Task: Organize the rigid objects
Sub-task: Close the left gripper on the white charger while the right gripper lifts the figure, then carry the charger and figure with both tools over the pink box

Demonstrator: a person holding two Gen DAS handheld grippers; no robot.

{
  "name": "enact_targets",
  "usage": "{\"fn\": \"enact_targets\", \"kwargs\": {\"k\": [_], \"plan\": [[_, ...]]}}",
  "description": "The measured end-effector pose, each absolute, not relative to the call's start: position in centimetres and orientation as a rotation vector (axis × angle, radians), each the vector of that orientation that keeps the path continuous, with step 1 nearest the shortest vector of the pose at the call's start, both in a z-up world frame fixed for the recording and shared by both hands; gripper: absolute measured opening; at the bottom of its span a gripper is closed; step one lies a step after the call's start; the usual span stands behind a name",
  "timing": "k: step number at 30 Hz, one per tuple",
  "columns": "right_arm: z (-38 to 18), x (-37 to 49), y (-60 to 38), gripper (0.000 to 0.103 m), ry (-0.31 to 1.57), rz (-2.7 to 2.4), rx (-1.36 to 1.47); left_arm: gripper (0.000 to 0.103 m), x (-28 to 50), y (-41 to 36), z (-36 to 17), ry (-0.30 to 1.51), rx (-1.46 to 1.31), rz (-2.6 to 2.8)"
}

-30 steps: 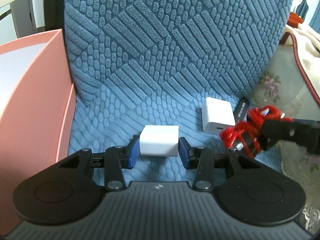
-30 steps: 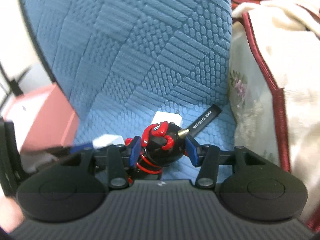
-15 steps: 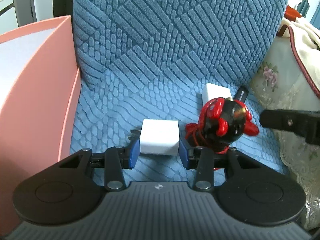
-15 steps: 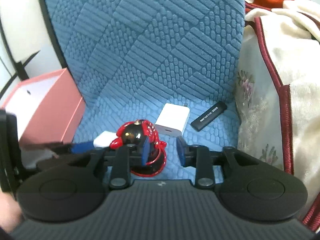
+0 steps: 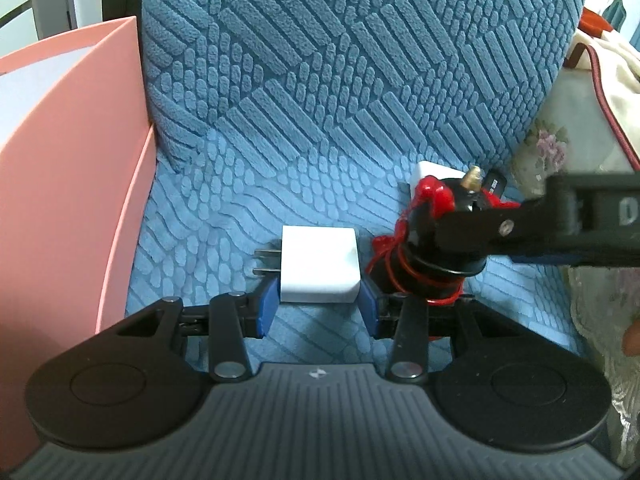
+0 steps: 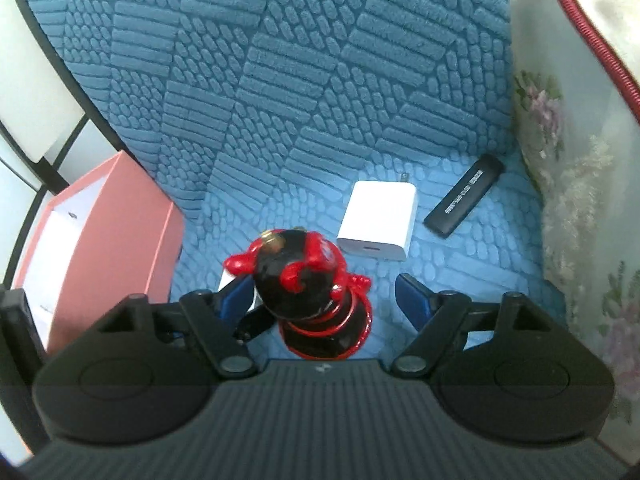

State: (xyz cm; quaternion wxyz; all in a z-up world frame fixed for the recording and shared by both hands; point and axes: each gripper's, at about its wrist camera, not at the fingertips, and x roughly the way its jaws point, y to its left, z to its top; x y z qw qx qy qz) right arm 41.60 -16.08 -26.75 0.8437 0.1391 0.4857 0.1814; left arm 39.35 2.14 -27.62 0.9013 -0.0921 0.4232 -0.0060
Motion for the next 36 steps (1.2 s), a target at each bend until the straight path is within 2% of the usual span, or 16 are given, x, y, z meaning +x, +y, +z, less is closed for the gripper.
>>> {"fn": "enact_targets", "kwargs": {"k": [6, 9, 10, 11, 24, 36], "plan": [[-27.1, 41.7, -15.5, 0.077, 1.021, 0.412, 0.299, 0.048, 39.6, 2.3, -27.7, 0.857, -0.197, -0.002], [-27.4, 41.8, -15.3, 0.070, 1.014, 0.405, 0.281, 0.049, 39.8, 2.3, -27.7, 0.852, -0.196, -0.001], [-27.3, 41.7, -15.3, 0.060, 1.008, 0.410, 0.289, 0.049, 39.9, 2.3, -27.7, 0.849, -0.197, -0.001], [-27.1, 41.7, -15.3, 0.058, 1.005, 0.408, 0.289, 0.049, 39.9, 2.3, -27.8, 0.847, -0.198, 0.000], [-25.3, 39.8, -17.0, 0.058, 0.980, 0.307, 0.240, 0.047, 38.2, 2.9, -26.1, 0.833, -0.243, -0.011], [-23.4, 34.4, -19.7, 0.058, 0.945, 0.227, 0.271, 0.046, 34.1, 4.4, -24.3, 0.823, -0.316, -0.021]]}}
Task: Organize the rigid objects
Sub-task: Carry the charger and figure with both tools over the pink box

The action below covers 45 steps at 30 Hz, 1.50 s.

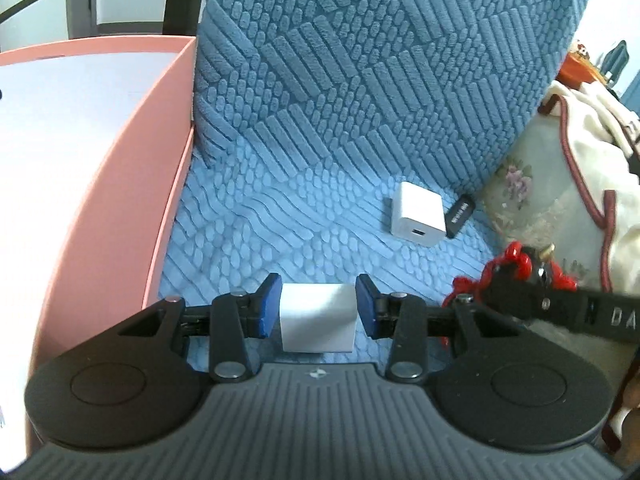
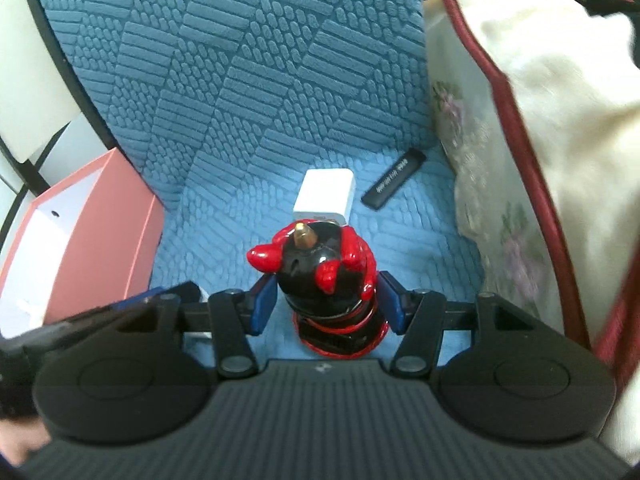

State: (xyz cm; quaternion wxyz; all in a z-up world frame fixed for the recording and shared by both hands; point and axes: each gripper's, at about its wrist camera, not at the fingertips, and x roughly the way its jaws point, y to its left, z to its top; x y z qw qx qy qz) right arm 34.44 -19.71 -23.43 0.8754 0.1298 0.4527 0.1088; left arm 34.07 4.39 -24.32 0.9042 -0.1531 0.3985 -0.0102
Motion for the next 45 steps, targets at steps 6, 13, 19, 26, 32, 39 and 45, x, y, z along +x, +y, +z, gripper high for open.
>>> {"fn": "enact_targets", "kwargs": {"k": [6, 13, 19, 26, 32, 39, 45], "plan": [[-22.1, 31.7, -19.6, 0.058, 0.920, 0.223, 0.283, 0.046, 31.9, 4.3, -22.3, 0.794, -0.288, -0.036], [-20.1, 28.1, -19.1, 0.058, 0.894, 0.243, 0.242, 0.046, 28.1, 3.8, -19.4, 0.773, -0.312, -0.072], [-18.4, 25.7, -19.2, 0.058, 0.878, 0.251, 0.243, 0.046, 25.5, 3.3, -17.3, 0.767, -0.311, -0.111], [-15.9, 24.1, -17.9, 0.058, 0.851, 0.288, 0.233, 0.046, 22.9, 4.3, -14.5, 0.742, -0.310, -0.122], [-13.7, 22.8, -15.9, 0.058, 0.821, 0.330, 0.214, 0.046, 20.8, 6.6, -12.5, 0.718, -0.322, -0.097], [-11.0, 22.1, -12.2, 0.058, 0.810, 0.449, 0.224, 0.046, 18.5, 10.9, -9.8, 0.673, -0.340, -0.041], [-8.3, 21.7, -7.2, 0.058, 0.776, 0.558, 0.165, 0.046, 16.4, 15.9, -7.1, 0.619, -0.362, 0.037]]}}
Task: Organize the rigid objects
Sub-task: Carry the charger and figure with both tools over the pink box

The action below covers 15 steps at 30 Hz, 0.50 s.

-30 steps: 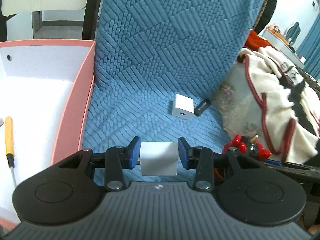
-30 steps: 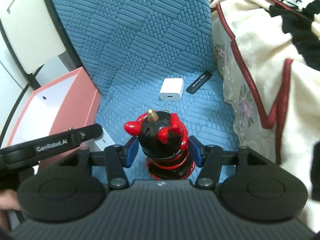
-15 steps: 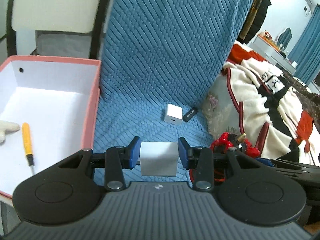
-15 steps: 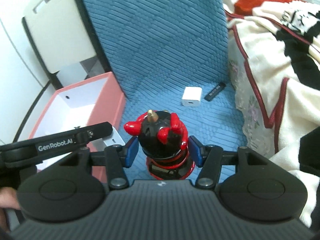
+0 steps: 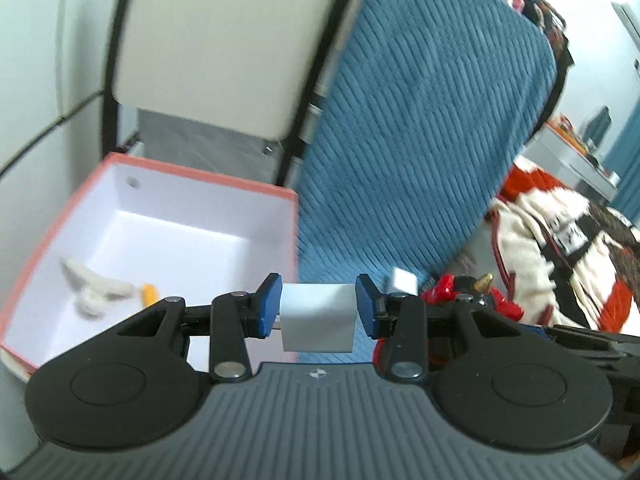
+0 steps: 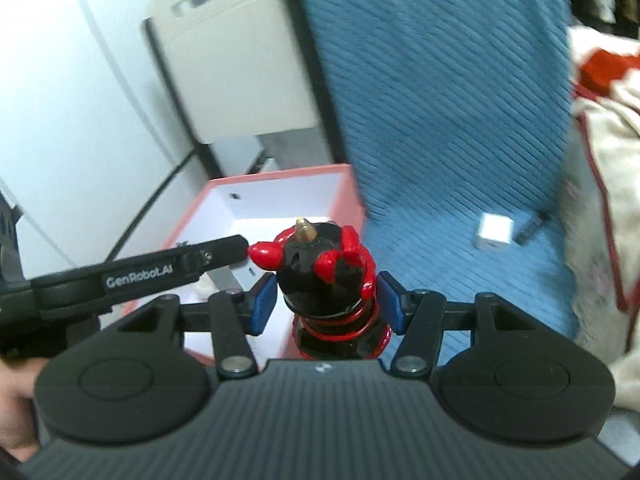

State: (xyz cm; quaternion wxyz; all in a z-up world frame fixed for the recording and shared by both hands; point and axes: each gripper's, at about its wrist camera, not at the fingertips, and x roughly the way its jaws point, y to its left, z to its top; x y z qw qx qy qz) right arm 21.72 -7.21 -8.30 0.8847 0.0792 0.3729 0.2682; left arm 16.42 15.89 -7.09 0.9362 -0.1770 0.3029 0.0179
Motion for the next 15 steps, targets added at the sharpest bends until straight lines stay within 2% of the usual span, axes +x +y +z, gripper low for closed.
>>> {"fn": "enact_targets", "kwargs": {"k": [6, 15], "plan": [[-7.7, 22.2, -1.6, 0.058, 0.783, 0.661, 0.125, 0.046, 15.1, 21.3, -6.5, 0.605, -0.378, 0.127], [-11.7, 24.6, 5.9, 0.058, 0.909, 0.712, 0.070, 0.046, 15.7, 28.5, -11.6, 0.695, -0.440, 0.224]]}}
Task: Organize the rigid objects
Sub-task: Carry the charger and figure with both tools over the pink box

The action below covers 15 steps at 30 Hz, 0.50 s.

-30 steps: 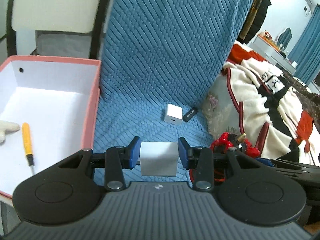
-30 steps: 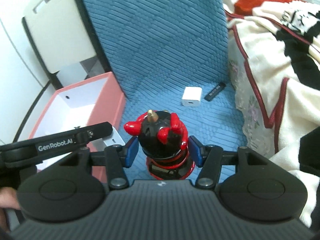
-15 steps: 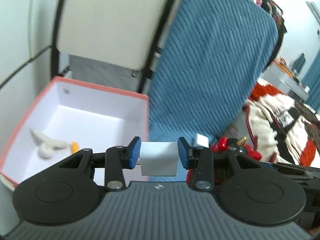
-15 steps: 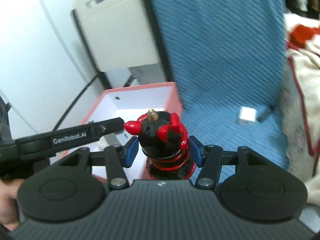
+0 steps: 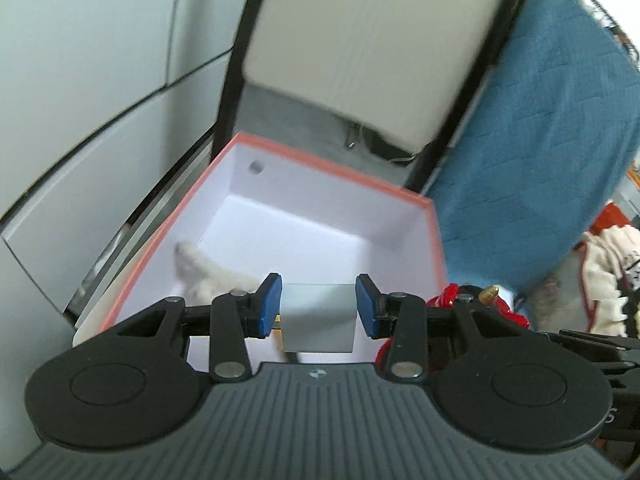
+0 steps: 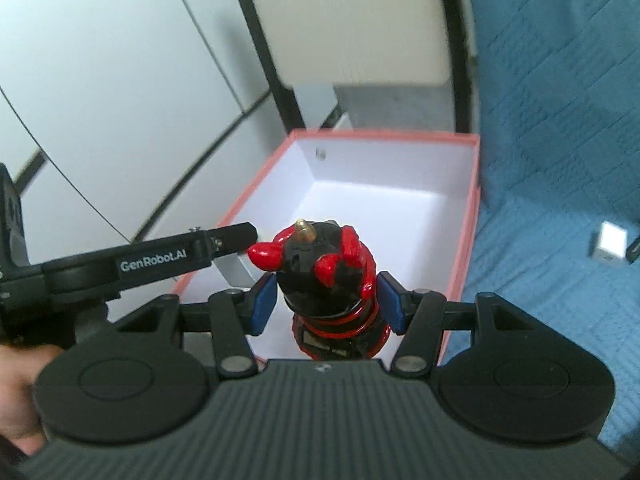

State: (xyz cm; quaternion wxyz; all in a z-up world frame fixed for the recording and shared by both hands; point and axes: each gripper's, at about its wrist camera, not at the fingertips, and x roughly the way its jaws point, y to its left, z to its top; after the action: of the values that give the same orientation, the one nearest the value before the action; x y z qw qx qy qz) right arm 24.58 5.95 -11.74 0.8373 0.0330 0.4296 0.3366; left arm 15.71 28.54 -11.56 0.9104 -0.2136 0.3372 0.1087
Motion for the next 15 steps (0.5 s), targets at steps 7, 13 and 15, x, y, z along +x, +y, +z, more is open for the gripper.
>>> {"fn": "enact_targets", "kwargs": {"k": [7, 13, 15], "plan": [[-16.3, 26.7, 9.8, 0.058, 1.015, 0.699, 0.006, 0.046, 18.0, 31.7, -17.1, 0.802, -0.466, 0.244], [-19.4, 28.1, 11.1, 0.058, 1.085, 0.681, -0.008, 0.046, 19.4, 33.3, -20.8, 0.878, -0.495, 0.243], [-20.0, 28.4, 11.3, 0.058, 1.103, 0.670, -0.014, 0.046, 19.5, 33.5, -21.4, 0.888, -0.502, 0.238]]}}
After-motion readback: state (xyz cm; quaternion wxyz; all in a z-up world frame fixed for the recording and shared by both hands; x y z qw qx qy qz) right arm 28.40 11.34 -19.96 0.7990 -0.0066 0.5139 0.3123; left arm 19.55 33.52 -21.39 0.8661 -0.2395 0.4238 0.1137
